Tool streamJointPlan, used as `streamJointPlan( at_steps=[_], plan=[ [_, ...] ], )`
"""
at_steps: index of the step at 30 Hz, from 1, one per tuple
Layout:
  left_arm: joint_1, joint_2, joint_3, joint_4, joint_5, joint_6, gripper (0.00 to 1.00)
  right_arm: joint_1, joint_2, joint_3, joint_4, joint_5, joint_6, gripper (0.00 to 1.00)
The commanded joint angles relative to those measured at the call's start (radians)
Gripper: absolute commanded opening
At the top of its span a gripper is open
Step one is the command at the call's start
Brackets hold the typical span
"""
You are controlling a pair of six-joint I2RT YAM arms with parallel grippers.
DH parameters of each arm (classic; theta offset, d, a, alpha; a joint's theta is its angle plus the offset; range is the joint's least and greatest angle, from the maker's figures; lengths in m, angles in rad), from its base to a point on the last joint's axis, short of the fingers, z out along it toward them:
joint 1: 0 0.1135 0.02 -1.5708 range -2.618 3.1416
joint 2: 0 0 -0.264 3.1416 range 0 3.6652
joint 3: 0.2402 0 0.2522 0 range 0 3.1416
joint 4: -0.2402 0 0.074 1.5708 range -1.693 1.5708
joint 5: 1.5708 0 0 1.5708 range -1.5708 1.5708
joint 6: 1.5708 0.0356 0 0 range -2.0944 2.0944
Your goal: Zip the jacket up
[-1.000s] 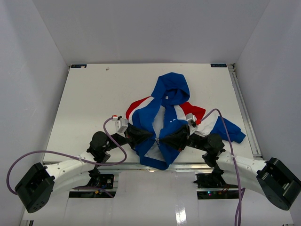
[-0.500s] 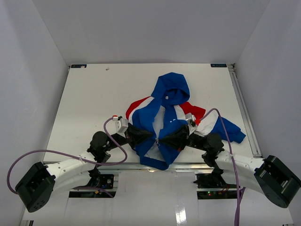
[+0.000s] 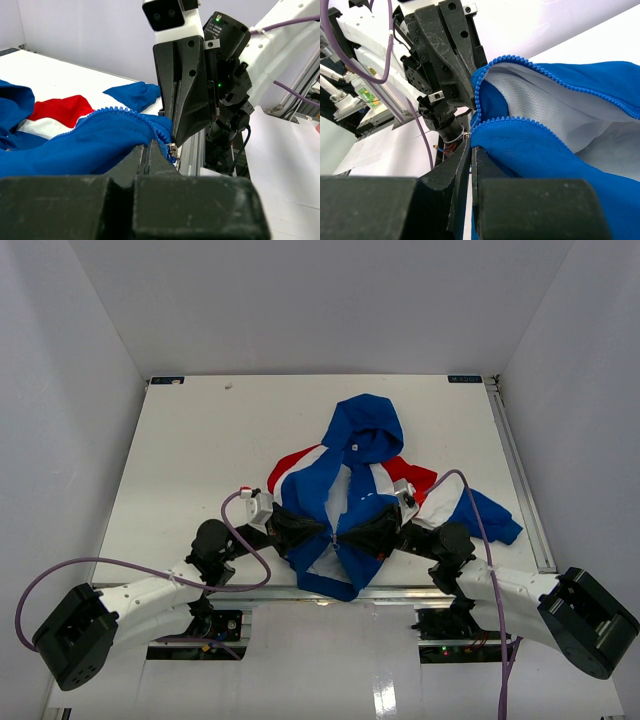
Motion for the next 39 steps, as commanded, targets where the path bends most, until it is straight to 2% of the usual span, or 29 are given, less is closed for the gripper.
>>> streamJointPlan(
  at_steps=[1, 21, 27, 34, 39],
  plan=[
    [0.002, -0.001, -0.014, 0.042, 0.031, 0.025, 0.00, 0.000, 0.002, 0.038, 0.093, 0.019, 0.010, 0.08],
    [0.001, 0.030, -0.006, 0.039, 0.043, 0.050, 0.00, 0.000, -0.004, 0.064, 0.010, 0.054, 0.001, 0.08],
    [0.001, 0.010, -0.009, 0.018, -0.044, 0.052, 0.00, 0.000, -0.010, 0.068, -0.046, 0.061, -0.003, 0.08],
    [-0.001, -0.039, -0.017, 0.015, -0.222, 0.074, 0.00, -0.001, -0.025, 0.056, -0.110, 0.088, -0.062, 0.08],
    [-0.001, -0.042, -0.038, 0.047, -0.238, 0.082, 0.00, 0.000, -0.033, 0.063, -0.117, 0.105, -0.077, 0.08]
  ],
)
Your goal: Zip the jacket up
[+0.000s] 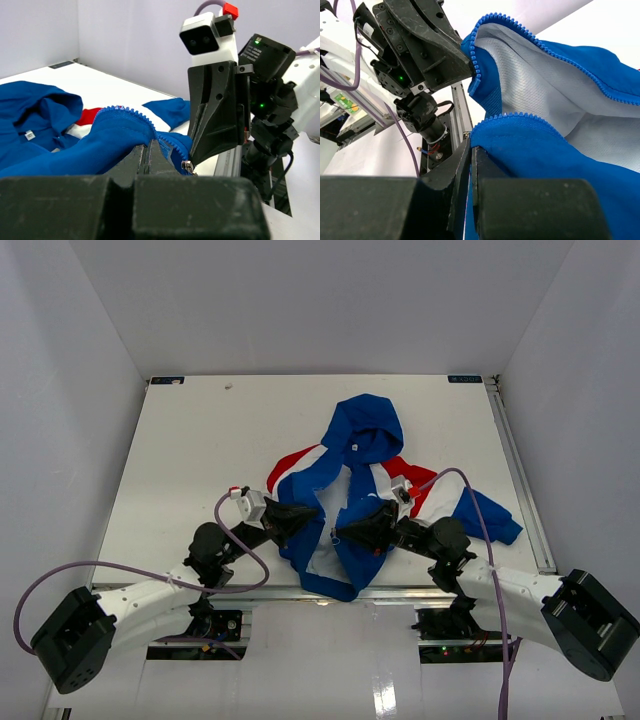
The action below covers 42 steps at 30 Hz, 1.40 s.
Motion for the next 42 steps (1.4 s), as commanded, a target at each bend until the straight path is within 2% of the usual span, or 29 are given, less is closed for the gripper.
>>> streamJointPlan(
  at_steps=[1, 9, 20, 42],
  plan=[
    [-0.001, -0.017, -0.026, 0.037, -0.056, 0.025, 0.00, 0.000, -0.020, 0.040, 0.014, 0.033, -0.038, 0.08],
    [-0.017, -0.009, -0.037, 0.050, -0.089, 0.060, 0.00, 0.000, 0.016, 0.057, 0.019, 0.051, -0.033, 0.08],
    [-0.055, -0.026, -0.013, -0.022, -0.179, 0.152, 0.00, 0.000, 0.033, 0.072, 0.006, 0.065, -0.042, 0.08],
    [-0.065, -0.019, -0.040, 0.036, -0.111, 0.152, 0.00, -0.001, 0.103, 0.104, 0.100, 0.015, 0.011, 0.08]
  ],
)
